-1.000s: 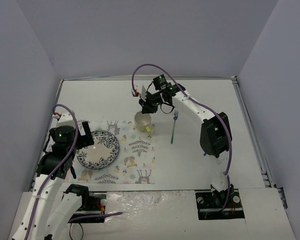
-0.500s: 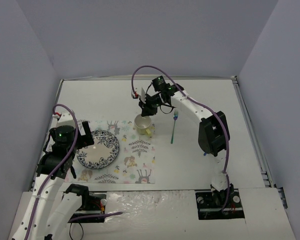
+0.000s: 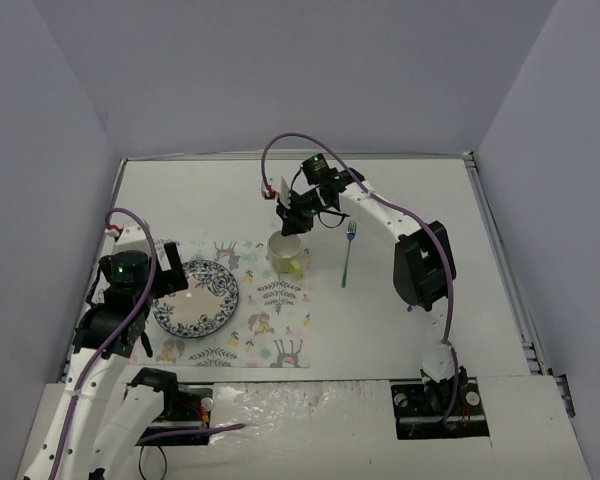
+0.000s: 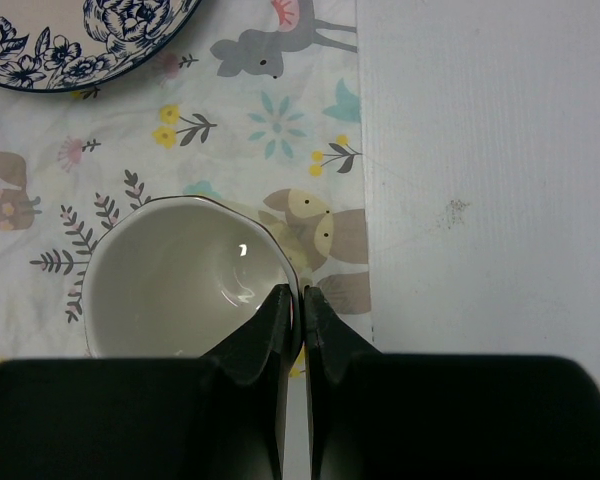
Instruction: Set the dinner table for one person
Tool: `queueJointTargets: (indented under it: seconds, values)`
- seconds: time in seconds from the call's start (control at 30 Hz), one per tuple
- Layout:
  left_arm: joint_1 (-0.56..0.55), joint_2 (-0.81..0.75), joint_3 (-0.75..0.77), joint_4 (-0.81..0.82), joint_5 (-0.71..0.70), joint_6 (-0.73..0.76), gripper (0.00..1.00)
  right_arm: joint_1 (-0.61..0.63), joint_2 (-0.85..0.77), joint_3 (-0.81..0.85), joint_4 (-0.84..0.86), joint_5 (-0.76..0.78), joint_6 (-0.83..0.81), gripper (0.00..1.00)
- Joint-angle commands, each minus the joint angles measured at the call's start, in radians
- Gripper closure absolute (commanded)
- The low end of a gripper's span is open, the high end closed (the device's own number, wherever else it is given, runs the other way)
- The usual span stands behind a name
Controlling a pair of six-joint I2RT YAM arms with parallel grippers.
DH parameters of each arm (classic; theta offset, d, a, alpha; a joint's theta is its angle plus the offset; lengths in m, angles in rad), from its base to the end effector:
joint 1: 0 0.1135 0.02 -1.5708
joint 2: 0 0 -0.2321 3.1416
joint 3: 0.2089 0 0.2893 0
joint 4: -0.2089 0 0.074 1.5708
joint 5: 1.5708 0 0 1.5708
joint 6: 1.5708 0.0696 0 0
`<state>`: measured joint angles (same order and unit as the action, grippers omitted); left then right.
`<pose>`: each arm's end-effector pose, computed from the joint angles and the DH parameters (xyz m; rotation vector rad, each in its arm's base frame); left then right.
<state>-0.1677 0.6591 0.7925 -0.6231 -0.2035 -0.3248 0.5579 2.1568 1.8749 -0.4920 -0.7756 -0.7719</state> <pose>0.2335 -0.0253 0.2859 -0.2857 2.0309 -0.0968 0.4199 0.3195 0.1993 -1.6281 1.4735 0.7817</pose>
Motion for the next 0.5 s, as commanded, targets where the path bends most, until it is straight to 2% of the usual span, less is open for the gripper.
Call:
queueJointTargets:
  seconds: [0.0, 0.17, 0.33, 0.47]
  values:
    - [0.01, 0.011, 0.017, 0.049, -0.005, 0.012, 0.03, 0.005, -0.013, 0.062, 0.009, -0.03, 0.003, 1.0]
    - [0.01, 0.011, 0.016, 0.048, -0.005, 0.011, 0.03, 0.006, -0.012, 0.074, 0.009, -0.007, 0.007, 0.95]
    - [0.01, 0.011, 0.017, 0.048, -0.002, 0.012, 0.03, 0.005, -0.014, 0.088, 0.008, 0.016, 0.002, 0.99]
    - [0.011, 0.01, 0.017, 0.048, -0.002, 0.012, 0.03, 0.005, -0.007, 0.099, 0.007, 0.03, 0.005, 0.95]
